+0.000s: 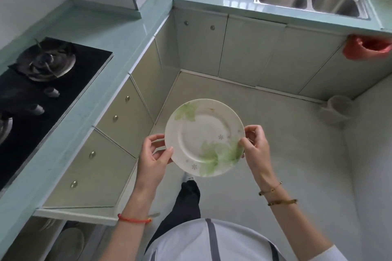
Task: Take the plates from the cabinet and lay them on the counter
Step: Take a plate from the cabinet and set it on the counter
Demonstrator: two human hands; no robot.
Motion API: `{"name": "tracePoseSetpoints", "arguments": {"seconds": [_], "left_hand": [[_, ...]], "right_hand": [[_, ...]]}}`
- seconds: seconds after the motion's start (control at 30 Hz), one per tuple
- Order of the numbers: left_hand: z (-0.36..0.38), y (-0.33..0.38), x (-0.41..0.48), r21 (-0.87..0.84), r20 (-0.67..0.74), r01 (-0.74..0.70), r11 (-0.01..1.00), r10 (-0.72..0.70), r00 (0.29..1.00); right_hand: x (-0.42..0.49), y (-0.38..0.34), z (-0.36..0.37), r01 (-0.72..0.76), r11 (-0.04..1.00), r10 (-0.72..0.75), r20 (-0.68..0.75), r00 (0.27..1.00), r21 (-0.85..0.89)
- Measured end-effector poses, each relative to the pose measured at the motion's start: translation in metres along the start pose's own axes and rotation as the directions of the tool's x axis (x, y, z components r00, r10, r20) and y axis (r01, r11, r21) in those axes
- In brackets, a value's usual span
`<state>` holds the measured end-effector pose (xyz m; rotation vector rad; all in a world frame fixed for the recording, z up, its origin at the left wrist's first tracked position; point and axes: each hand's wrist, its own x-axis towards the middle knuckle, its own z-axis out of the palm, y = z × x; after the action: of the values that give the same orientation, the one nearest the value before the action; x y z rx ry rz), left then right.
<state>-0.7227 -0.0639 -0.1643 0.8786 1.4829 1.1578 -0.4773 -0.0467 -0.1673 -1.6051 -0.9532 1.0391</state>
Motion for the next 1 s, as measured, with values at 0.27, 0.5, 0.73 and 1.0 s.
{"name": "tracePoseSetpoints", "arguments": {"seconds": [0.27, 0.5, 0.73, 1.0], "left_hand": [[0.014, 0.050, 0.149, 0.019, 0.046, -0.042, 0.999, 0.041, 0.998], [0.039, 0.094, 0.255, 0.057, 0.102, -0.071, 0.996, 0.065, 0.993], [0.086, 0.122, 0.358, 0.073, 0.120, -0.038, 0.997, 0.029, 0.992], [0.168, 0.172, 0.489, 0.036, 0.073, -0.037, 0.999, 0.034, 0.997]], "right_hand": [[0.119, -0.040, 0.062, 0.010, 0.999, -0.007, -0.082, 0.997, 0.037], [0.213, -0.070, 0.092, -0.004, 0.998, 0.012, -0.112, 0.994, 0.067], [0.321, -0.091, 0.105, -0.016, 0.996, 0.025, -0.111, 0.994, 0.088], [0.487, -0.126, 0.108, 0.003, 0.995, 0.004, -0.065, 0.998, 0.102]]}}
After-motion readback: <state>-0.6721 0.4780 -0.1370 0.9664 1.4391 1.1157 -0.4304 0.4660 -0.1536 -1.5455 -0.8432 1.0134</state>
